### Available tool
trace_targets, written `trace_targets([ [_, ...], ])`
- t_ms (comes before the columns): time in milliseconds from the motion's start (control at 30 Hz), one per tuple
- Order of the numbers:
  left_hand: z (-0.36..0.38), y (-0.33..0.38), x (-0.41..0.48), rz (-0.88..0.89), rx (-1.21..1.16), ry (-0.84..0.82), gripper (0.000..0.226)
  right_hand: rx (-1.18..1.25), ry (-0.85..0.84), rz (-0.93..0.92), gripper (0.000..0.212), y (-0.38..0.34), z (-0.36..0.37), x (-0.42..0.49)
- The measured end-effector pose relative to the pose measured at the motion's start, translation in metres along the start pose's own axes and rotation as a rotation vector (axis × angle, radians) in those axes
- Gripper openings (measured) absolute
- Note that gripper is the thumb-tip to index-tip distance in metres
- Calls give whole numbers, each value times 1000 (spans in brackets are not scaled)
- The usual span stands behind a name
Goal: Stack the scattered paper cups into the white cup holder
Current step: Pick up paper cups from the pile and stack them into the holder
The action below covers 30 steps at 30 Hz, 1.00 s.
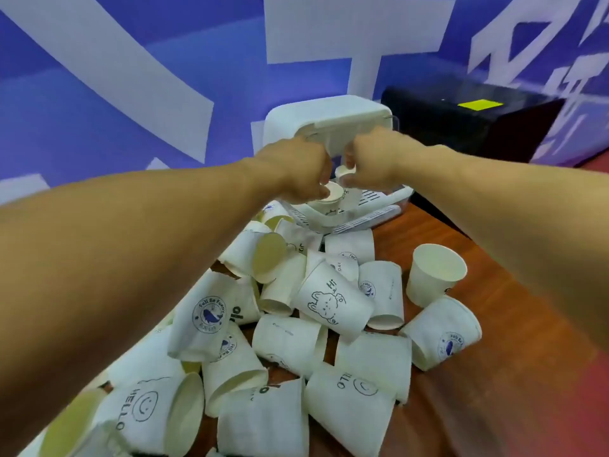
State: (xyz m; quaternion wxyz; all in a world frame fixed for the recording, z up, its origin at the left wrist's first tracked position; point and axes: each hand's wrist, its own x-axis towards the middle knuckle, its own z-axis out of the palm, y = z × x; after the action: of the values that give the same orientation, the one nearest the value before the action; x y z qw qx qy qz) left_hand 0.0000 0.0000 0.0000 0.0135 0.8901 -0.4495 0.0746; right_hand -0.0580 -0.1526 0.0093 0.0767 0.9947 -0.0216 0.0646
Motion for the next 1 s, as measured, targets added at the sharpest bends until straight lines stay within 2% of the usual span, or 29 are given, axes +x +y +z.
trace_targets([
  [300, 51, -4, 25, -19, 34, -39, 20, 78, 13, 114, 6, 11, 49, 33],
  [433, 61, -10, 33, -28, 5, -11, 25, 44, -61, 98, 10, 10, 61, 39],
  [567, 66, -14, 40, -24, -2, -15, 34, 25, -122, 96, 4, 11, 68, 46],
  [633, 68, -13, 42, -17, 27, -20, 30, 22, -119, 95, 10, 12, 70, 49],
  [833, 73, -11, 41, 27, 171, 18, 7, 0, -81, 116, 10, 13, 76, 54],
  [1000, 71, -10, 38, 32, 180, 46, 9, -43, -9, 125, 23, 17, 84, 50],
])
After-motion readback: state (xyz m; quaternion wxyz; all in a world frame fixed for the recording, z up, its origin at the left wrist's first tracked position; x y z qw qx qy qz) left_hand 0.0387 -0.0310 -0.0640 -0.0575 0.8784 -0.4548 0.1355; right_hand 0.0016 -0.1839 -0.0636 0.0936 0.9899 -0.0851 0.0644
